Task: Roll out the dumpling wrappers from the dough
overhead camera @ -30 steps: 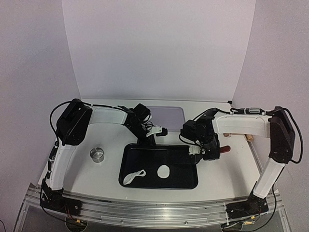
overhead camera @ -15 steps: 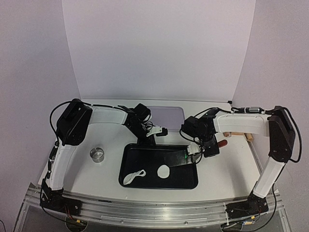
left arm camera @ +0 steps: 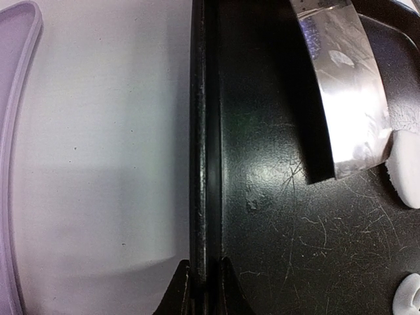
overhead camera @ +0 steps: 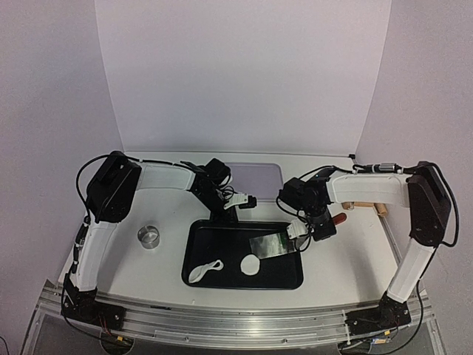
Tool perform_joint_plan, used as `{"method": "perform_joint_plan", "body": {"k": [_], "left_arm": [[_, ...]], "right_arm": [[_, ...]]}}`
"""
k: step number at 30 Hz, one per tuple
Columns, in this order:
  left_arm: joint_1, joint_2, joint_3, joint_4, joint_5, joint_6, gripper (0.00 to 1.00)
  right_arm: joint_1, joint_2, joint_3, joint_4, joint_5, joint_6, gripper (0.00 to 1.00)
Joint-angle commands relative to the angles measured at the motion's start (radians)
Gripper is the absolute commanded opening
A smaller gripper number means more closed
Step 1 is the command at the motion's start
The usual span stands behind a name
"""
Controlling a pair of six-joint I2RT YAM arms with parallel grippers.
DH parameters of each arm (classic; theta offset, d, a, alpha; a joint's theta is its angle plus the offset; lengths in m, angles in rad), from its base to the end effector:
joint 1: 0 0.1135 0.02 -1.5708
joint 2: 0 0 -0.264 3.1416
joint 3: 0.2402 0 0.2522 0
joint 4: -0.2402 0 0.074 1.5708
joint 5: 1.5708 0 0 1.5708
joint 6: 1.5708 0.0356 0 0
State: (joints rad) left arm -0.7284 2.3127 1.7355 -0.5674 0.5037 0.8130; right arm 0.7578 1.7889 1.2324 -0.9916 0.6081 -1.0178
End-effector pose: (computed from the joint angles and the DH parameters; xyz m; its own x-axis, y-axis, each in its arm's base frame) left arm 0.3467 -0.3323 0.1290 0.0646 0.7948 -0.6034 0.9966 -0.0824 -0.0018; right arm 0.2458 0.2046 0.1896 0.0906 -0.8758 0.4741 -0.9093 -0.2669 -0.3193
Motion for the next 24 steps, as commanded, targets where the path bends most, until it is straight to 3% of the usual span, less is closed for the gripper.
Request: {"method": "perform_joint_plan", "body": {"k": [1,24], "left_arm": [[0.001,-0.016,0.034,0.014,-0.098,0.064,0.0],[0.001,-0.012,0.039,0.017,-0.095,0.061,0.0]], "right_arm": [[0.006,-0.041,-0.013,-0.139,-0.059,-0.099,0.0],[0.038,-0.017,0.048,-0.24,-0.216,-0.006,0.0]]}}
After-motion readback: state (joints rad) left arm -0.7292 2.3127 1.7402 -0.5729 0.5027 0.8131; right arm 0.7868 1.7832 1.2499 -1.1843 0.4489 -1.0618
